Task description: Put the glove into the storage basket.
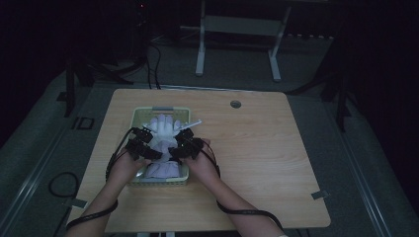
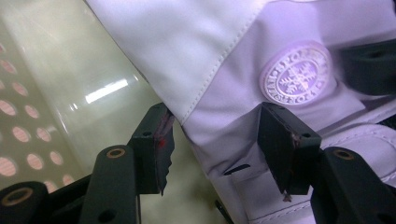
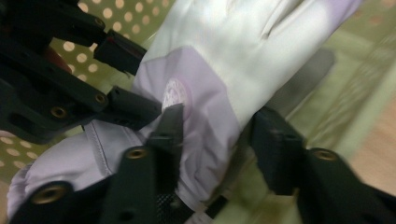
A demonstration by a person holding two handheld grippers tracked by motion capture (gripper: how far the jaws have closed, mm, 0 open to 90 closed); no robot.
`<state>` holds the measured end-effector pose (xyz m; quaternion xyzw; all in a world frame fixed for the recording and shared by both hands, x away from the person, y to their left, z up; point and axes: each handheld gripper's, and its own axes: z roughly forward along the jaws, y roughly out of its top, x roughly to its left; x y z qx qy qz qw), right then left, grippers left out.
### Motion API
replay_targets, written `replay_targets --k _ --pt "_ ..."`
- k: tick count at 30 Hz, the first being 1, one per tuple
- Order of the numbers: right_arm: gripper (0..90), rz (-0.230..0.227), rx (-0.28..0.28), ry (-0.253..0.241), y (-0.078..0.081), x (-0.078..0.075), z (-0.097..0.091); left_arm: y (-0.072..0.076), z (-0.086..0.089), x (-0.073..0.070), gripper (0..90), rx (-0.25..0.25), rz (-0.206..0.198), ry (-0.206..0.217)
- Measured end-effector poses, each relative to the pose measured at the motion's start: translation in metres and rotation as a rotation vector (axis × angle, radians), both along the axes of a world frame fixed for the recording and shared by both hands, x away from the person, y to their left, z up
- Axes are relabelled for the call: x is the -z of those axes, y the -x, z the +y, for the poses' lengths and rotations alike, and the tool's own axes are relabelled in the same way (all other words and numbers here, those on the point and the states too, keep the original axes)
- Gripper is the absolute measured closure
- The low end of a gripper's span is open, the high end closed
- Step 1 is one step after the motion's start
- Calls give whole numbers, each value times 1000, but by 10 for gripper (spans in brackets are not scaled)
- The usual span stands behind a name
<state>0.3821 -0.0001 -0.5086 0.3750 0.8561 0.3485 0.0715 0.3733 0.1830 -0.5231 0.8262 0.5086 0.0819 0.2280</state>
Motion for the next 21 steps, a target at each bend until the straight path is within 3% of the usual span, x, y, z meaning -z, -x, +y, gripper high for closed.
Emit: replay_targets --k 3,6,7,9,12,15,17,18,19,21 --pt "420 -34 -36 -47 -1 -8 -8 0 -2 0 416 5 -16 1" --pt "329 -55 -86 -101 -2 -13 -16 3 -1 -4 260 -7 -69 -13" --pt "295 -57 -93 -114 -2 -14 -17 5 0 -6 225 -2 -83 -2" --pt "229 -17 -126 -127 -4 -15 -24 6 1 -8 136 -16 -105 3" --pt "196 -18 -147 -154 -6 -16 -31 9 7 -13 0 -25 -138 100" --pt "170 -32 -176 -159 -6 -16 -37 16 10 -19 1 -43 -212 151" --pt "159 -56 -197 -161 -6 -16 -40 20 12 -22 1 -45 -234 231" --pt "159 -56 -197 -161 -6 -16 -40 20 12 -22 1 -45 -234 231" --pt "149 -77 -209 -150 -5 -16 -44 23 13 -25 1 -33 -243 291" --pt "148 -80 -212 -142 -5 -16 -47 27 10 -27 1 -21 -263 294"
